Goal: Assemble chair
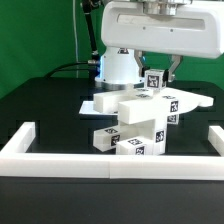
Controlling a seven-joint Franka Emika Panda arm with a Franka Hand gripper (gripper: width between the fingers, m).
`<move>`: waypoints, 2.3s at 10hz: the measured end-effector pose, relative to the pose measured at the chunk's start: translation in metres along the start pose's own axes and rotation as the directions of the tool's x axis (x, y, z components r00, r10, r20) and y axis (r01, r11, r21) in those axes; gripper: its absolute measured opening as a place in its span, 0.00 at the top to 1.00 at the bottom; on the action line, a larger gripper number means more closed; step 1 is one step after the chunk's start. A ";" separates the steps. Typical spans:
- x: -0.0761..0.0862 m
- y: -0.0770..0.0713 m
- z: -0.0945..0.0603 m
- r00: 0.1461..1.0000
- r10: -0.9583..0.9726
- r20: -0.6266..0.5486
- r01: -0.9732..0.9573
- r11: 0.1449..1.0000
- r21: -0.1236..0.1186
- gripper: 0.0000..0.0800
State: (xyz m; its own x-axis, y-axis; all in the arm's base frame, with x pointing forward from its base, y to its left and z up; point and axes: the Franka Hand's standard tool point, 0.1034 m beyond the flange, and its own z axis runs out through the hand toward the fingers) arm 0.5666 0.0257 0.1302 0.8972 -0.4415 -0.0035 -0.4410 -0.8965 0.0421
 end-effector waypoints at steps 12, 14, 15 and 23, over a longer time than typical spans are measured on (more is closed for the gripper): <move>-0.004 0.000 0.008 1.000 -0.006 0.000 0.006 1.000 -0.010 0.63; -0.002 -0.001 0.008 1.000 -0.006 -0.009 0.006 1.000 -0.008 0.63; -0.001 -0.001 0.008 1.000 -0.006 -0.013 0.006 1.000 -0.007 0.63; -0.001 -0.001 0.008 1.000 -0.005 -0.014 0.005 1.000 -0.007 0.63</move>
Offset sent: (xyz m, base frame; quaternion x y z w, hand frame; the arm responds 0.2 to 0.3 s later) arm -0.0013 0.0033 -0.0015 -0.0023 0.0015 -0.0033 1.0000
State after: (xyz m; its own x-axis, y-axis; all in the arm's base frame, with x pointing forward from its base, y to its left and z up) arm 0.5664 0.0267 0.1220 0.8996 -0.4365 0.0106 -0.4365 -0.8984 0.0490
